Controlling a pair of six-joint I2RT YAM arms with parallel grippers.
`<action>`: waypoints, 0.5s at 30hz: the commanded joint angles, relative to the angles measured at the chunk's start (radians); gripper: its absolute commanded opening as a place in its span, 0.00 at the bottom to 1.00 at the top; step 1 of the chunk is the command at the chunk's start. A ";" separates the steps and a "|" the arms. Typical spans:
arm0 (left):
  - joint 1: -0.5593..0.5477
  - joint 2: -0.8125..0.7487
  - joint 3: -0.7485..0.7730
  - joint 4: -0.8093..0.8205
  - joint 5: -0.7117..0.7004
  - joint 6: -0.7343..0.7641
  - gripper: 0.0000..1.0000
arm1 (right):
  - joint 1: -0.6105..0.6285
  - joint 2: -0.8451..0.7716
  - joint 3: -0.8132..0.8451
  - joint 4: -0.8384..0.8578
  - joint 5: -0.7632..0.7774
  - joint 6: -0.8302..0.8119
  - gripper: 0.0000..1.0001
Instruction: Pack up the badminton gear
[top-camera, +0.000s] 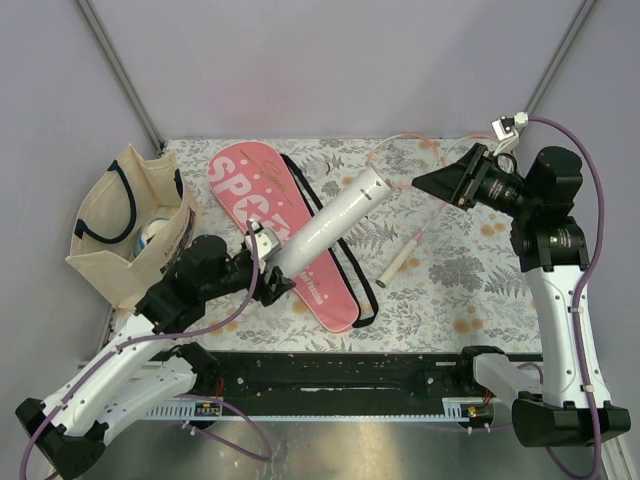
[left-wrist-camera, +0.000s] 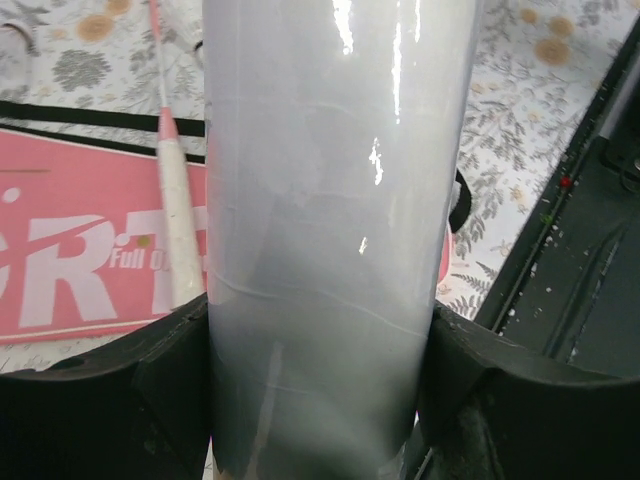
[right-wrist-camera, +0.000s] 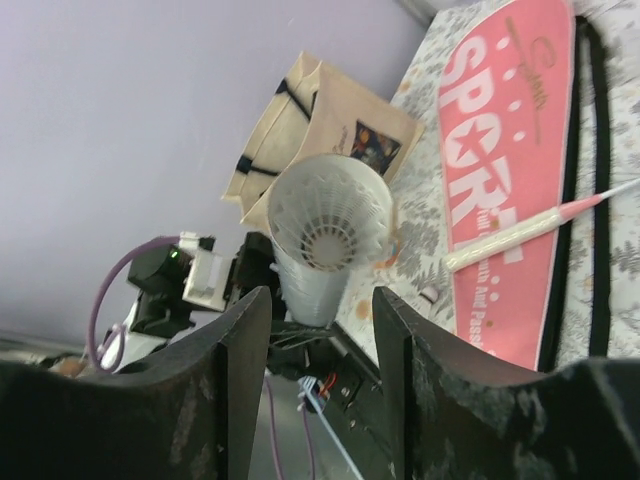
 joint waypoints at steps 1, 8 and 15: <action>-0.002 -0.077 0.016 0.084 -0.180 -0.059 0.46 | -0.003 -0.038 -0.028 0.015 0.171 0.009 0.54; -0.002 -0.261 -0.021 0.198 -0.355 -0.065 0.48 | 0.082 -0.052 -0.244 0.041 0.393 -0.012 0.54; -0.001 -0.376 -0.012 0.216 -0.430 -0.082 0.48 | 0.459 0.097 -0.361 0.145 0.652 -0.133 0.56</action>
